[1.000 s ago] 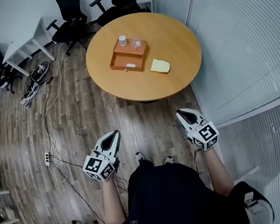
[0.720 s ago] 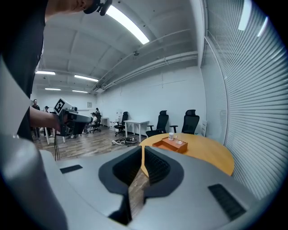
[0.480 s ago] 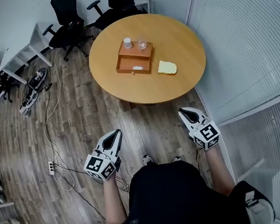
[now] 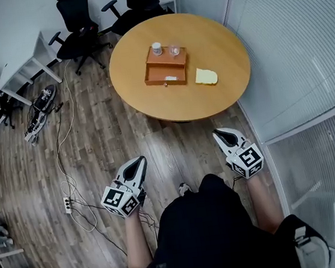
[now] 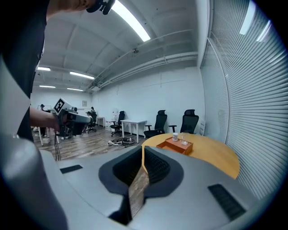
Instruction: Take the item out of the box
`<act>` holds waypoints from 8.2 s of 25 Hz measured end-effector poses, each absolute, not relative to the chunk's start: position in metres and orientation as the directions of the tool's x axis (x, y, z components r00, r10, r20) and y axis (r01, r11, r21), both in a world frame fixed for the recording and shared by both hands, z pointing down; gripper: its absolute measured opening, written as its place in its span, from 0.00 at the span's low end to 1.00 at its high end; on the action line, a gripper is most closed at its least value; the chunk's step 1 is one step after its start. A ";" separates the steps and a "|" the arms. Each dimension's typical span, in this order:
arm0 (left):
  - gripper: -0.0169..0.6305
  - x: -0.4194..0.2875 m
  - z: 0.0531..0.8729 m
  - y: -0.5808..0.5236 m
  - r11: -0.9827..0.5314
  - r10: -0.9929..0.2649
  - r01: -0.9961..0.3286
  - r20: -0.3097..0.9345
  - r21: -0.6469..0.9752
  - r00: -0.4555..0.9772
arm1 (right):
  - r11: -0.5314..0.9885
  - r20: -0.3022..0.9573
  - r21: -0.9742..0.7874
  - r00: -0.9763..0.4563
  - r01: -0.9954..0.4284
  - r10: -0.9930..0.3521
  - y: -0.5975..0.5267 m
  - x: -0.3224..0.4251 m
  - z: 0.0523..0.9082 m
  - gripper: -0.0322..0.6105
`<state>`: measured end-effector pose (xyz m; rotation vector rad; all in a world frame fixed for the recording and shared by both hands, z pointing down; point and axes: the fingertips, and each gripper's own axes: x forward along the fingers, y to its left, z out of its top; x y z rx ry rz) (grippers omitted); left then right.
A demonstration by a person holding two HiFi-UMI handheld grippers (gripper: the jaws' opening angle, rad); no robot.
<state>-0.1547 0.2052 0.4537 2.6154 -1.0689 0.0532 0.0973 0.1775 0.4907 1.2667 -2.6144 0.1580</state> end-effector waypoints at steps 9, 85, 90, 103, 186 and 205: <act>0.04 -0.168 0.455 0.202 -0.669 -0.677 -0.689 0.155 0.277 0.720 | 0.633 0.272 0.016 -0.606 -0.774 -0.747 0.168 0.080 0.492 0.07; 0.04 -0.113 0.471 -0.051 -0.527 -0.777 -0.801 0.220 0.285 0.590 | 0.801 0.401 -0.059 -0.749 -0.596 -0.528 -0.144 0.102 0.572 0.07; 0.04 -0.110 0.471 -0.057 -0.523 -0.779 -0.803 0.223 0.286 0.586 | 0.802 0.427 -0.029 -0.733 -0.597 -0.530 -0.154 0.110 0.585 0.07; 0.04 -0.117 0.474 -0.071 -0.535 -0.770 -0.791 0.213 0.298 0.601 | 0.793 0.462 -0.025 -0.711 -0.609 -0.530 -0.161 0.101 0.603 0.07; 0.04 -0.146 0.536 -0.201 -0.625 -0.590 -0.632 0.254 0.458 0.766 | 0.981 0.969 -0.044 -0.246 -0.189 -0.004 -0.254 0.009 0.797 0.32; 0.04 -0.139 0.526 -0.198 -0.653 -0.580 -0.623 0.244 0.431 0.777 | 0.970 0.945 -0.012 -0.320 -0.243 -0.069 -0.259 0.009 0.780 0.31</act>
